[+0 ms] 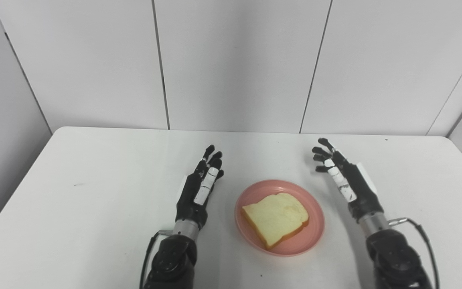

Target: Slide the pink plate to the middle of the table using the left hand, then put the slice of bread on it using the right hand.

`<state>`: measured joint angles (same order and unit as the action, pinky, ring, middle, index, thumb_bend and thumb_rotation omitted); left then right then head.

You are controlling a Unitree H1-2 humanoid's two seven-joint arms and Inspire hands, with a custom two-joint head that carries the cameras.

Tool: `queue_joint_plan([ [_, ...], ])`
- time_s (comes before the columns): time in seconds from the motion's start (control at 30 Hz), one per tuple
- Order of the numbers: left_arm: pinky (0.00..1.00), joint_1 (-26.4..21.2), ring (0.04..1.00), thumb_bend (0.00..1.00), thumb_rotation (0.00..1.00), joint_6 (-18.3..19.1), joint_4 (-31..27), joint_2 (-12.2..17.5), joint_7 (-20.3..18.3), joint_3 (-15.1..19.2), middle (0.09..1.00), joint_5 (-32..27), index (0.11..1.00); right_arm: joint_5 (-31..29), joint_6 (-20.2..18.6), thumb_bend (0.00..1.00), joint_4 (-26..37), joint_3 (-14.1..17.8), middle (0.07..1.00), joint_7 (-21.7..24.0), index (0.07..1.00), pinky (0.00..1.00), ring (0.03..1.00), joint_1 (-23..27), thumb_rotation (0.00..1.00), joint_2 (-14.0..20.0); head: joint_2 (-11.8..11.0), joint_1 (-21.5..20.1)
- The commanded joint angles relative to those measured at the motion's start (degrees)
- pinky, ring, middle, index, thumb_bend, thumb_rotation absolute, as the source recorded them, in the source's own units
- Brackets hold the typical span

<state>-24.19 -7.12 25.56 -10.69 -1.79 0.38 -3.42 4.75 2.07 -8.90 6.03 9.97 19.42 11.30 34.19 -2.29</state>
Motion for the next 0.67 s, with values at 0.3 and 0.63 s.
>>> queue_joint_plan([
  [0.3, 0.99, 0.6, 0.972, 0.87, 0.74, 3.1, -7.5, -1.1, 7.1, -0.4, 0.932, 4.0, 0.907, -1.7, -4.7, 0.87, 4.2, 0.5, 0.829, -6.8, 0.852, 0.76, 0.82, 0.2, 1.0, -4.9, 0.0, -0.8],
  [0.63, 1.0, 0.8, 0.982, 0.82, 0.75, 6.6, -9.0, -0.4, 7.3, -1.5, 0.962, 4.4, 0.952, -3.6, -4.3, 0.85, 4.1, 0.5, 0.819, -9.4, 0.835, 0.76, 0.813, -1.0, 1.0, -6.4, 0.3, -0.7],
])
